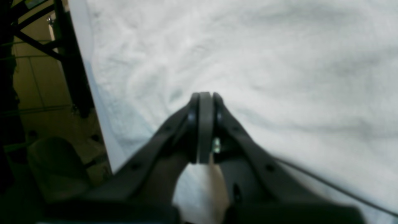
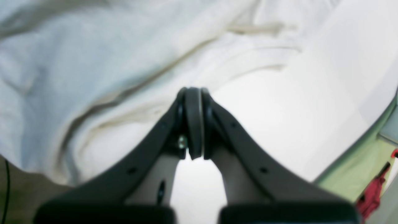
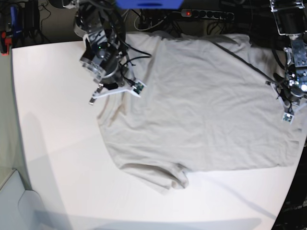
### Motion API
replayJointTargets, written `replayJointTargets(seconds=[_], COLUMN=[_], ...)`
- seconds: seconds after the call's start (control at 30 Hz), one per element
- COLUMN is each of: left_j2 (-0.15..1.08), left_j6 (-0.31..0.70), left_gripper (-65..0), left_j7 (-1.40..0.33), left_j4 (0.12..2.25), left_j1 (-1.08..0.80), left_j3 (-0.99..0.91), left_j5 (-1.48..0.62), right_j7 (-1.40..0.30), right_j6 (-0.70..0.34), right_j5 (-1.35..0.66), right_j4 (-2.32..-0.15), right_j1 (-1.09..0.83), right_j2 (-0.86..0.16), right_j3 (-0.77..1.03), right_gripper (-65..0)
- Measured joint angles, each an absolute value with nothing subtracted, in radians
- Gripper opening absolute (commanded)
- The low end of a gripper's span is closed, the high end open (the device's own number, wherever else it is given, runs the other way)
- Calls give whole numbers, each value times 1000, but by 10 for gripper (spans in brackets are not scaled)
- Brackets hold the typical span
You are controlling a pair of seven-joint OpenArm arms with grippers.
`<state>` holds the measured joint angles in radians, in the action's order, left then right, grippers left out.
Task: Layout the t-shirt on the table in an organized manner, then fold the t-shirt properly
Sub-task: 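Regrasp the collar-side edge with the right gripper and pull it outward, then grasp the shirt's shoulder edges with both grippers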
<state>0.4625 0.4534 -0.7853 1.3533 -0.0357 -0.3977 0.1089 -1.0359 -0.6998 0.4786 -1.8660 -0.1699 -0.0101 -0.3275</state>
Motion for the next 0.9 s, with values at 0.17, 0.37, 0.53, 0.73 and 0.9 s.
replayJointTargets(seconds=[0.17, 0.37, 0.53, 0.73, 0.9], left_j2=[463, 463, 463, 463, 463], left_j6=[453, 453, 453, 453, 453], left_gripper=[-649, -649, -649, -649, -649], left_j7=[-785, -785, -785, -785, -788], left_j4=[1354, 1354, 1354, 1354, 1355], left_j1=[-36, -36, -36, -36, -50], left_j3=[-398, -398, -398, -398, -398], left_j5=[109, 109, 112, 111, 115], right_j7=[-984, -979, -956, -815, -865], right_j6=[-702, -702, -698, -691, -695], right_j5=[479, 483, 492, 435, 467], right_j4=[-1769, -1768, -1700, -1607, -1586], right_j1=[-174, -175, -137, -65, -19], right_j2=[-6, -5, -2, -15, -94], right_j3=[-321, -321, -321, -201, -119], right_gripper=[-650, -650, -650, -650, -650])
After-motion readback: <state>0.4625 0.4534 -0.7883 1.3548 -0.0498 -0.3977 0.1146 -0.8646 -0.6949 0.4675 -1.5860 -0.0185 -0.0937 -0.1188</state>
